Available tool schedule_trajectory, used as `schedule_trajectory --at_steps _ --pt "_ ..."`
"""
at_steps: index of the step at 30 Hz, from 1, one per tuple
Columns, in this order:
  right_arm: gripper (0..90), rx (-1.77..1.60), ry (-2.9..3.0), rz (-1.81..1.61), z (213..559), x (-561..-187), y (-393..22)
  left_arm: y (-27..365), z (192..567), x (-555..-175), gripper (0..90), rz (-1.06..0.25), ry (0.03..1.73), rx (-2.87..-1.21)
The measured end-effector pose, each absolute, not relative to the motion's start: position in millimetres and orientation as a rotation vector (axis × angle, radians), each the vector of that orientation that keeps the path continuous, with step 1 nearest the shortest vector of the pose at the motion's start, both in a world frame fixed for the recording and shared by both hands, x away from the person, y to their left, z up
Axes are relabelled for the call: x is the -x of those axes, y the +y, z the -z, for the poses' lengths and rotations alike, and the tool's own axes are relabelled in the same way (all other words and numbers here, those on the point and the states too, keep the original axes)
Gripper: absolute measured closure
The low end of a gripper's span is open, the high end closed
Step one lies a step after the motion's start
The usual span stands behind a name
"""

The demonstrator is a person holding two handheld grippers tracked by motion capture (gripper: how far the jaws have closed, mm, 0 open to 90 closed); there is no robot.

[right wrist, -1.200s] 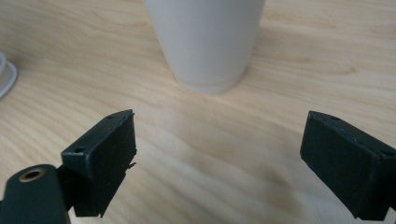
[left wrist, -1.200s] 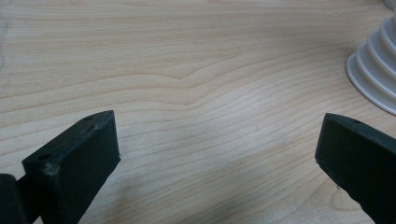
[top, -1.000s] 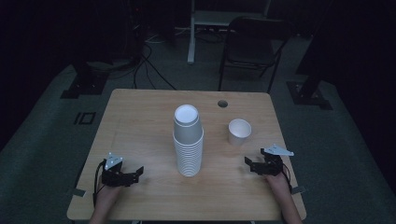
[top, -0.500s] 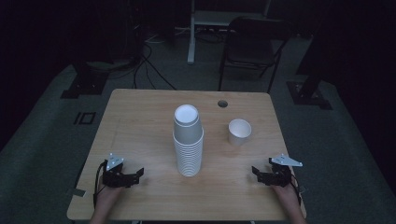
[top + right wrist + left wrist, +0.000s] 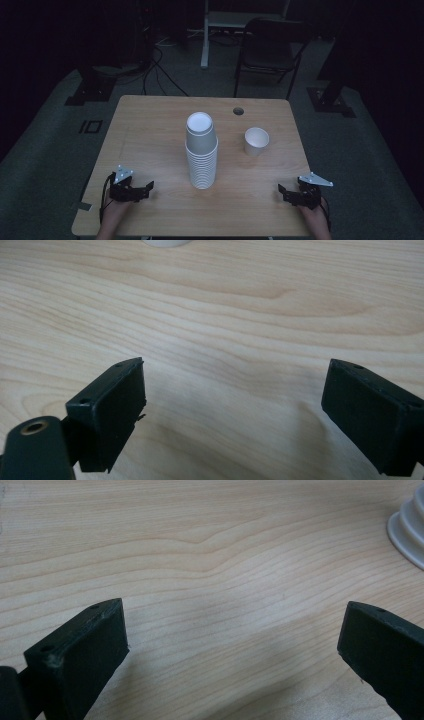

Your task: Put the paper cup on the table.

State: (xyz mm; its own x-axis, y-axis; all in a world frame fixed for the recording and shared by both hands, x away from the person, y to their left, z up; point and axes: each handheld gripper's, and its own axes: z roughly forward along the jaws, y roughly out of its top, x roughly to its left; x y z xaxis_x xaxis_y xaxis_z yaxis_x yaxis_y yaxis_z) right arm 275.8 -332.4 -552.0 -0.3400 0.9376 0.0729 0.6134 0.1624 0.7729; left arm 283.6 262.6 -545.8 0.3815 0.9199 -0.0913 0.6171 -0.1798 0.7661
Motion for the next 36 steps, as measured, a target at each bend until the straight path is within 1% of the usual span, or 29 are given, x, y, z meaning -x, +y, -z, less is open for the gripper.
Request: schedule_trajectory --at_steps 7,12,18,21,36 --pt "10.0 -1.494 1.995 -0.915 553.3 -266.8 -333.8 262.4 546.0 -282.7 0.3 -0.530 1.347 -1.909" --pt "10.0 -1.525 1.973 -0.840 554.2 -266.1 -332.1 261.8 547.2 -280.8 0.3 -0.563 1.416 -1.929" --pt "10.1 -1.580 1.954 -0.856 554.6 -268.3 -335.8 261.4 548.7 -281.0 0.3 -0.572 1.468 -1.957" --pt "10.1 -1.579 1.956 -0.853 554.6 -268.4 -335.7 260.0 549.1 -281.4 0.3 -0.613 1.516 -1.957" --pt "10.1 -1.586 1.949 -0.850 554.7 -269.1 -335.1 259.1 549.3 -282.2 0.3 -0.627 1.535 -1.954"
